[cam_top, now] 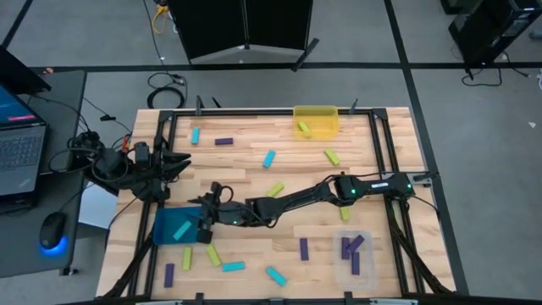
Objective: Sort blocks
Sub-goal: Put the green block into the yellow bin
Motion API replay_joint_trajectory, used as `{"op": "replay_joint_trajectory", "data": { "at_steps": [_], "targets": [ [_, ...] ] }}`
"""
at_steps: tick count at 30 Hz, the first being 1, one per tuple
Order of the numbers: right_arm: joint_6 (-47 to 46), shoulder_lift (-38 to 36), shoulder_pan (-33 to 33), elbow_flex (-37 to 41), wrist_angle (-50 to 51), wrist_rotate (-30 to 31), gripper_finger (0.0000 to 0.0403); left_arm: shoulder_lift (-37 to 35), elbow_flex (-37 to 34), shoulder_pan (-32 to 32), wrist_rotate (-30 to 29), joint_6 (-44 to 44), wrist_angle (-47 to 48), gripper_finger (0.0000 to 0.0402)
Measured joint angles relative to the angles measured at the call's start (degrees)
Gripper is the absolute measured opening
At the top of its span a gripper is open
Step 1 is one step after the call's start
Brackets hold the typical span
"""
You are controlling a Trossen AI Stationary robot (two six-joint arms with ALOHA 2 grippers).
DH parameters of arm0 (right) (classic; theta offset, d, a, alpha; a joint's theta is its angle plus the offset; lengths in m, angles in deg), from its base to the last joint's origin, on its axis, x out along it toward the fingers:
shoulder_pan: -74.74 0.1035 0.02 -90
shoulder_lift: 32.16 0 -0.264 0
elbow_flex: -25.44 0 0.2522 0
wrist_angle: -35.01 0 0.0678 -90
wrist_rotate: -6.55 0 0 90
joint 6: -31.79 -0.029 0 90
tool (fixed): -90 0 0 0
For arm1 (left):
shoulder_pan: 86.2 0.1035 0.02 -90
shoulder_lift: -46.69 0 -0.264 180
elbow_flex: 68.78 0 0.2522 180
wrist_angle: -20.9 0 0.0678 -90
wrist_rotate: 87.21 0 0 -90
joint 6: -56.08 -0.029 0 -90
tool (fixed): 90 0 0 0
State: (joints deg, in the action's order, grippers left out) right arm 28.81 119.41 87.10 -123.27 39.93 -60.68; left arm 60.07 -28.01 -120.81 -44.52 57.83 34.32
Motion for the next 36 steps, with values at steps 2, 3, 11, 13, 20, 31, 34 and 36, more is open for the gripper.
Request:
{"op": "replay_joint_trajectory", "data": {
  "at_steps": [2,3,11,13,20,31,34,36],
  "targets": [
    [-1.81,-0.09,0.11,1.41,-2.28,-0.24,0.0204,-0.02,0.00,0.00,0.70,0.02,0.04,0.0101],
    [-2.42,-0.10,0.24,2.41,-4.52,-0.55,0.0204,0.00,0.00,0.00,0.99,0.02,0.04,0.0101],
    [-2.37,-8.93,1.50,22.01,-23.86,2.22,0.0203,-0.02,0.00,0.00,1.50,0.40,0.22,0.0101],
    [-2.79,-13.75,1.49,32.27,-31.03,5.17,0.0203,0.00,0.00,0.00,1.50,0.44,0.54,0.0101],
    [-5.66,-33.03,2.26,67.54,-49.15,16.59,0.0203,0.65,0.00,0.05,-1.27,3.28,3.20,0.0101],
    [-1.38,-57.84,7.24,94.60,-51.03,40.37,0.0203,12.59,0.00,7.37,-3.23,18.74,9.98,0.0101],
    [1.70,-63.42,7.95,98.92,-53.34,41.30,0.0203,18.83,0.00,11.69,2.21,22.14,9.16,0.0101],
    [3.56,-66.56,8.42,101.44,-53.65,41.87,0.0203,23.40,0.00,14.91,5.83,23.19,7.57,0.0101]
  ]
}}
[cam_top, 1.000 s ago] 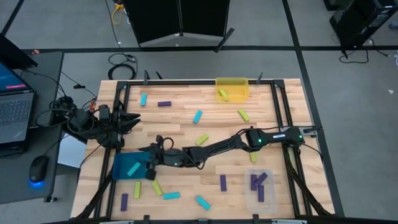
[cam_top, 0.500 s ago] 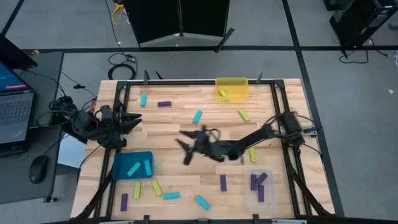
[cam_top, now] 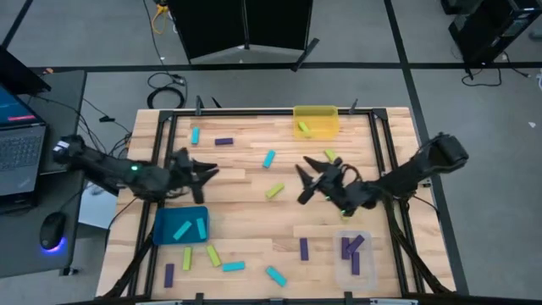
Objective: Sort blocks
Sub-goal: Put the green block into the yellow bin
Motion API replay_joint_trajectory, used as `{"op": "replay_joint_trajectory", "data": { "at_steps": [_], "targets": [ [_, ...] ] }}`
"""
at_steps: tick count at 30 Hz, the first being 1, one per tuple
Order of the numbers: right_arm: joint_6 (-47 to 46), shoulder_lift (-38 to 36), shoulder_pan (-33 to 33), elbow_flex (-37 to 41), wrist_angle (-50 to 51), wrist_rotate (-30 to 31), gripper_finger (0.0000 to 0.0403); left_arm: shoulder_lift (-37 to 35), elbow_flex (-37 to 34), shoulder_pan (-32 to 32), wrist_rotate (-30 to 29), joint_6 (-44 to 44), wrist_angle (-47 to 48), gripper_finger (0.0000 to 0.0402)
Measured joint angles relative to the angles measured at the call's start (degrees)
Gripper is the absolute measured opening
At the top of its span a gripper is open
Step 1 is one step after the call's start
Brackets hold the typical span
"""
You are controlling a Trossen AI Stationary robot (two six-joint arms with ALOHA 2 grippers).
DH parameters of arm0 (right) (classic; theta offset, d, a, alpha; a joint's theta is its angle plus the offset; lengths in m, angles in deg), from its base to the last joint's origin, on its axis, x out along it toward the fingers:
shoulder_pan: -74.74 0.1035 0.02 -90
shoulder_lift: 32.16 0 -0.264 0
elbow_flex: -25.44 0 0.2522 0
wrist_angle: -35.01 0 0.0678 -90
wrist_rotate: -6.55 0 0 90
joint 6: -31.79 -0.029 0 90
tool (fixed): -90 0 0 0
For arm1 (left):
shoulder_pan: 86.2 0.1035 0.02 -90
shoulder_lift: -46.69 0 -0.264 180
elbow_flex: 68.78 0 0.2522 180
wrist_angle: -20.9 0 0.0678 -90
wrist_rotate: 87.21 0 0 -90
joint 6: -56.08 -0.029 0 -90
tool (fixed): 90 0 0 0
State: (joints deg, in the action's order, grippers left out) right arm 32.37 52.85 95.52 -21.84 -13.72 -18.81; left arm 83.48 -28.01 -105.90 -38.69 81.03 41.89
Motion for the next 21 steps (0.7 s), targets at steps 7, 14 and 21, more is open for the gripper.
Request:
{"op": "replay_joint_trajectory", "data": {
  "at_steps": [7,14,21],
  "targets": [
    [6.57,-8.84,1.38,5.90,-0.93,1.49,0.0203,15.16,-0.02,8.73,7.06,-2.07,-12.98,0.0101],
    [8.86,-14.79,2.28,8.23,-0.89,1.48,0.0203,31.68,1.05,14.33,12.94,-3.67,-24.29,0.0101],
    [9.13,-15.88,4.35,8.23,-0.90,1.49,0.0203,49.84,8.38,15.95,17.16,-3.97,-25.54,0.0109]
  ]
}}
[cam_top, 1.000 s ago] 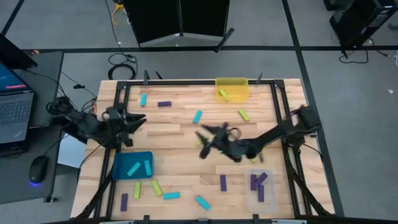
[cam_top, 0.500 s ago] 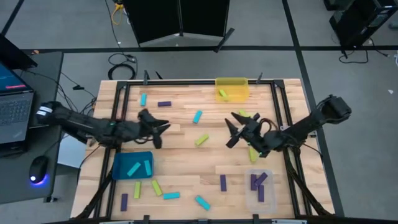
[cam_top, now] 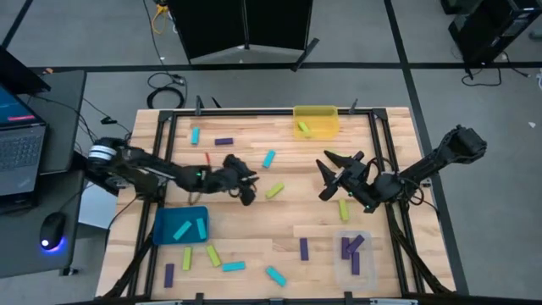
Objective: Sort blocks
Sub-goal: Put the green block into the yellow bin
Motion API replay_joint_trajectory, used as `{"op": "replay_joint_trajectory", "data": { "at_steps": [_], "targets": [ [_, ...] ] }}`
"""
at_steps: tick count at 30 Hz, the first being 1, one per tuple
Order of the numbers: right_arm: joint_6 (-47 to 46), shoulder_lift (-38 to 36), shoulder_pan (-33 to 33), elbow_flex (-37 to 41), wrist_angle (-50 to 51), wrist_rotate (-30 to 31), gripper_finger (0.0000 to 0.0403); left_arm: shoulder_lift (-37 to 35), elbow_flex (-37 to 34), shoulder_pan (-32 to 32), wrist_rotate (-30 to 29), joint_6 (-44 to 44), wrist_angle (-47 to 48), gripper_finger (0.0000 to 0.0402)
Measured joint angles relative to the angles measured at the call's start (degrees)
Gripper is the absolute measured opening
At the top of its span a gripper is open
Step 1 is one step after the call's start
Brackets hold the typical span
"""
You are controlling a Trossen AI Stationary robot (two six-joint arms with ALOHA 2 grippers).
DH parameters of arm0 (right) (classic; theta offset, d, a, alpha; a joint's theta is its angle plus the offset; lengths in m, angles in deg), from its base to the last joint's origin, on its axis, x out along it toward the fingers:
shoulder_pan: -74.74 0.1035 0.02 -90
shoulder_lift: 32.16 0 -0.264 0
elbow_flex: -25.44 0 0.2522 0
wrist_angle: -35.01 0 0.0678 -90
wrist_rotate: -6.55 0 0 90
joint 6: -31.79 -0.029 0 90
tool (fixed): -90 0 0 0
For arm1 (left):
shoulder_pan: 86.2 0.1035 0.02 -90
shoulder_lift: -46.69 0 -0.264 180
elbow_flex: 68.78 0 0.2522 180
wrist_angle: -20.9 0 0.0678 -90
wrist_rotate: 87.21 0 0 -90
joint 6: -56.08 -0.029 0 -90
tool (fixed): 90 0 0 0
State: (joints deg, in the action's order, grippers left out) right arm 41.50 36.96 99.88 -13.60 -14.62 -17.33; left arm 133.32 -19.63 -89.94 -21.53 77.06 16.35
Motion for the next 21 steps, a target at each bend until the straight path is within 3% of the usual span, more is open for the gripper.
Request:
{"op": "replay_joint_trajectory", "data": {
  "at_steps": [5,14,21],
  "targets": [
    [-0.98,0.03,2.47,0.00,0.09,1.69,0.0203,7.25,4.54,-0.01,5.68,-1.36,-0.22,0.0166],
    [-2.20,0.09,3.42,0.00,0.50,3.04,0.0203,13.78,9.12,0.00,9.00,-1.32,-0.39,0.0311],
    [-2.08,0.09,3.31,-0.02,0.61,3.28,0.0203,19.23,12.57,-0.02,10.88,-1.23,-0.28,0.0347]
  ]
}}
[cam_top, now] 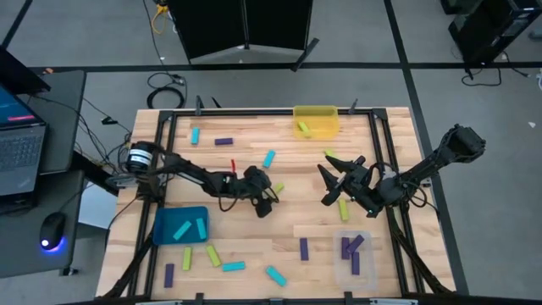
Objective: Sort blocks
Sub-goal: Put the green block into the yellow bin
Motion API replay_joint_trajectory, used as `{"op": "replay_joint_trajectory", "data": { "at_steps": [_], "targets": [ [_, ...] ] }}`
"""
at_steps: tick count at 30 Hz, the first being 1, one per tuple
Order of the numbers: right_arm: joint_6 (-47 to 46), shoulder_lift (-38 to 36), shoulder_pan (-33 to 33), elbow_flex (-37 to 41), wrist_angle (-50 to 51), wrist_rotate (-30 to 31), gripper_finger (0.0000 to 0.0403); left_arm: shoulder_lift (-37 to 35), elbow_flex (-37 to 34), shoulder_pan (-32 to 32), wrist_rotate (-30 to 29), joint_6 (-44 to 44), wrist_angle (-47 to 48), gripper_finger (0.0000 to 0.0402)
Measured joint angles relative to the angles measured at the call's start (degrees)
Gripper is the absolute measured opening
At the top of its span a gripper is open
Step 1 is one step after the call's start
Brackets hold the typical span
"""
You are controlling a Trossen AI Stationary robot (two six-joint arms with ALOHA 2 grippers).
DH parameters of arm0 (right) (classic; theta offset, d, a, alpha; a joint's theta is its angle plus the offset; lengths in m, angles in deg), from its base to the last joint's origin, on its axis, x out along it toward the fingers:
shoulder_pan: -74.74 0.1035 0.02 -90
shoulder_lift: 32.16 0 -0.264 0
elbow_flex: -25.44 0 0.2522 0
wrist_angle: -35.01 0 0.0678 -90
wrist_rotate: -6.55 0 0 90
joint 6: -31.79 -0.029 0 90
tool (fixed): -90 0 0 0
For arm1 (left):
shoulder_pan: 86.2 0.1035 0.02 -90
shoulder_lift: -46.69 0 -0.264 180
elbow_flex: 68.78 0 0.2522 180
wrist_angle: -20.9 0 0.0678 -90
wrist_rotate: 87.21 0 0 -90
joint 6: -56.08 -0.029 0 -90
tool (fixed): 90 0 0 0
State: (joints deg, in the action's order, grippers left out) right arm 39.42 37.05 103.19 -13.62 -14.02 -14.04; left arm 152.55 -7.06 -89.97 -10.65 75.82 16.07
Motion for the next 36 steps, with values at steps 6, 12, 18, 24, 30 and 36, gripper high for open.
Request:
{"op": "replay_joint_trajectory", "data": {
  "at_steps": [6,12,18,24,30,36],
  "targets": [
    [0.04,0.02,0.00,-0.04,0.23,0.02,0.0203,3.31,1.33,-0.01,-0.40,0.02,0.29,0.0330],
    [0.06,0.02,-0.02,-0.04,0.39,0.08,0.0203,5.14,1.54,0.00,-2.20,0.04,-0.11,0.0266],
    [0.49,0.02,-0.47,-0.04,0.38,0.20,0.0203,5.25,1.48,0.35,-2.59,-0.02,0.24,0.0147],
    [2.21,0.02,-1.20,-0.04,0.38,0.20,0.0203,5.32,1.44,0.82,-0.86,-1.86,-0.83,0.0110],
    [4.63,0.02,-1.95,-0.04,0.33,0.20,0.0203,4.18,1.44,1.13,2.17,-3.05,-3.83,0.0110],
    [9.68,0.04,-1.95,-0.04,-3.09,0.14,0.0203,-0.94,5.42,3.85,6.49,-6.51,-5.11,0.0110]
  ]
}}
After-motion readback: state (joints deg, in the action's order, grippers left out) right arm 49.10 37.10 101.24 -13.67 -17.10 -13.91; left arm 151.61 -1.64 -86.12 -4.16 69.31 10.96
